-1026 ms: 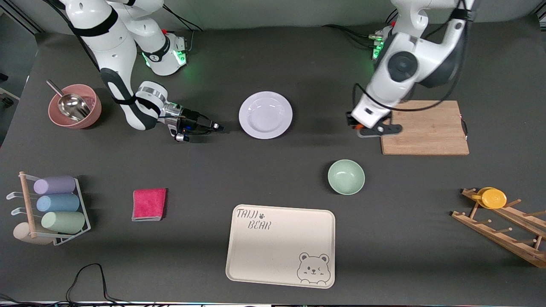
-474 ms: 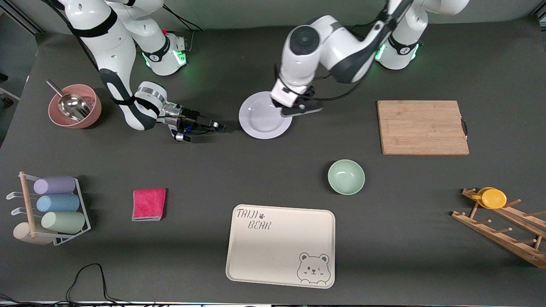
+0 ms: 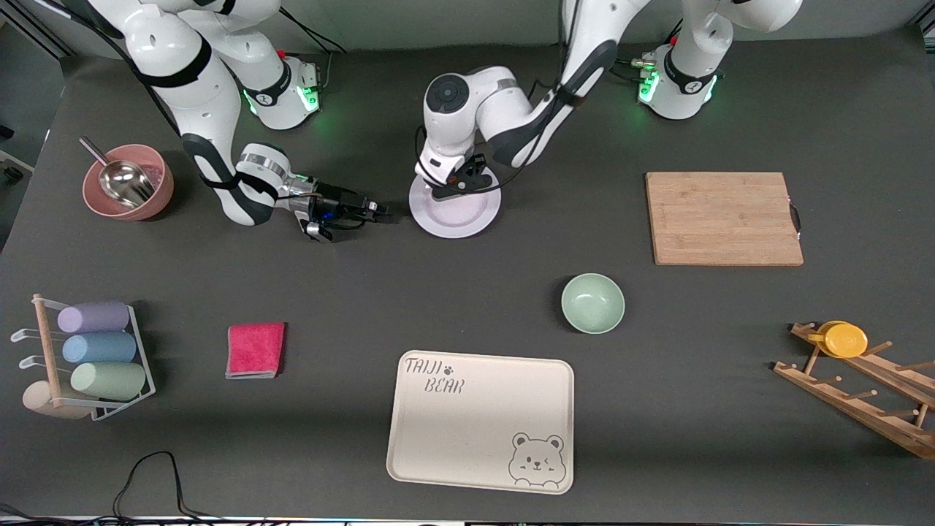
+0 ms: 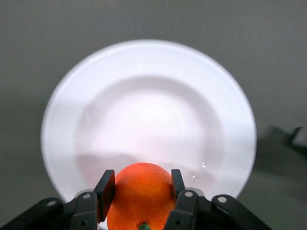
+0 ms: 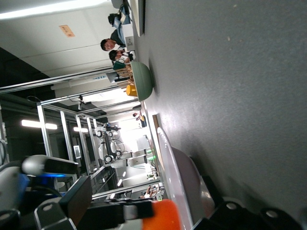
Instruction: Place orange and plate with both arms
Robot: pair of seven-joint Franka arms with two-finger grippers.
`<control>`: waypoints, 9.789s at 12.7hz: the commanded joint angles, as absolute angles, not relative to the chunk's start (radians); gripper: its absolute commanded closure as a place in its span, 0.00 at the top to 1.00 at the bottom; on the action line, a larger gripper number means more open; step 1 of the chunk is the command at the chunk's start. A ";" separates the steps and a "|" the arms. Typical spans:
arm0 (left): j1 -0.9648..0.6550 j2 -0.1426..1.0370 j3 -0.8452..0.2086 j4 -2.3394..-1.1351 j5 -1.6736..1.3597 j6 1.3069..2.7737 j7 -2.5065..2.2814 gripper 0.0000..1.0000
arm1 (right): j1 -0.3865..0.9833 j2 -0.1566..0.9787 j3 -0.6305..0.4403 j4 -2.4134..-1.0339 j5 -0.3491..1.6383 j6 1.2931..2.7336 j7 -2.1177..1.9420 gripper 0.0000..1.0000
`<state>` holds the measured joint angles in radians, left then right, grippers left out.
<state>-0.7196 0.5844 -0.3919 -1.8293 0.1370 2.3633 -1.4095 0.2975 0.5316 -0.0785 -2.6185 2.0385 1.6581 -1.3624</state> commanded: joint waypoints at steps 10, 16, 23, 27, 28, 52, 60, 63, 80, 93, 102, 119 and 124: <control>-0.528 0.248 -0.379 -1.802 0.121 1.981 -1.217 1.00 | 0.288 0.660 -0.078 -2.611 2.052 1.623 -1.499 1.00; -0.010 0.017 -0.360 -1.802 0.054 1.776 -0.440 1.00 | 0.298 0.679 -0.072 -2.606 2.063 1.623 -1.535 1.00; 0.204 -0.083 -0.273 -1.766 -0.003 1.632 -0.040 1.00 | 0.376 0.661 -0.068 -2.597 2.197 1.684 -1.511 0.99; 0.204 -0.112 -0.224 -1.781 -0.043 1.630 0.029 1.00 | 0.377 0.617 -0.058 -2.591 2.197 1.713 -1.416 0.99; 0.204 -0.112 -0.222 -1.786 -0.043 1.655 0.028 1.00 | 0.382 0.570 -0.057 -2.592 2.195 1.764 -1.370 0.99; 0.190 -0.120 -0.224 -1.874 -0.026 1.719 0.025 1.00 | 0.577 0.449 -0.052 -2.617 2.367 1.901 -1.396 0.97; 0.204 -0.127 -0.222 -1.861 -0.044 1.724 -0.079 1.00 | 0.572 0.555 -0.054 -2.617 2.422 1.772 -1.592 0.00; 0.207 -0.127 -0.219 -1.864 -0.038 1.726 -0.088 1.00 | 0.563 0.568 -0.055 -2.617 2.422 1.756 -1.585 0.00; 0.230 -0.130 -0.210 -1.859 -0.040 1.712 -0.084 1.00 | 0.551 0.327 -0.135 -2.151 2.053 2.259 -0.601 0.00; 0.218 -0.121 -0.219 -1.852 -0.026 1.726 -0.092 1.00 | 0.503 0.673 -0.239 -1.343 1.680 2.287 0.054 0.00; 0.216 -0.115 -0.219 -1.867 -0.021 1.730 -0.087 1.00 | 0.477 1.064 -0.222 -1.020 1.701 2.453 -0.335 0.00; 0.175 -0.071 -0.216 -1.868 -0.043 1.805 -0.166 1.00 | 0.483 1.213 -0.176 -1.045 2.129 2.437 -0.800 0.00; 0.169 -0.072 -0.218 -1.865 -0.051 1.865 -0.268 1.00 | 0.476 1.213 -0.176 -1.045 2.141 2.425 -0.790 0.54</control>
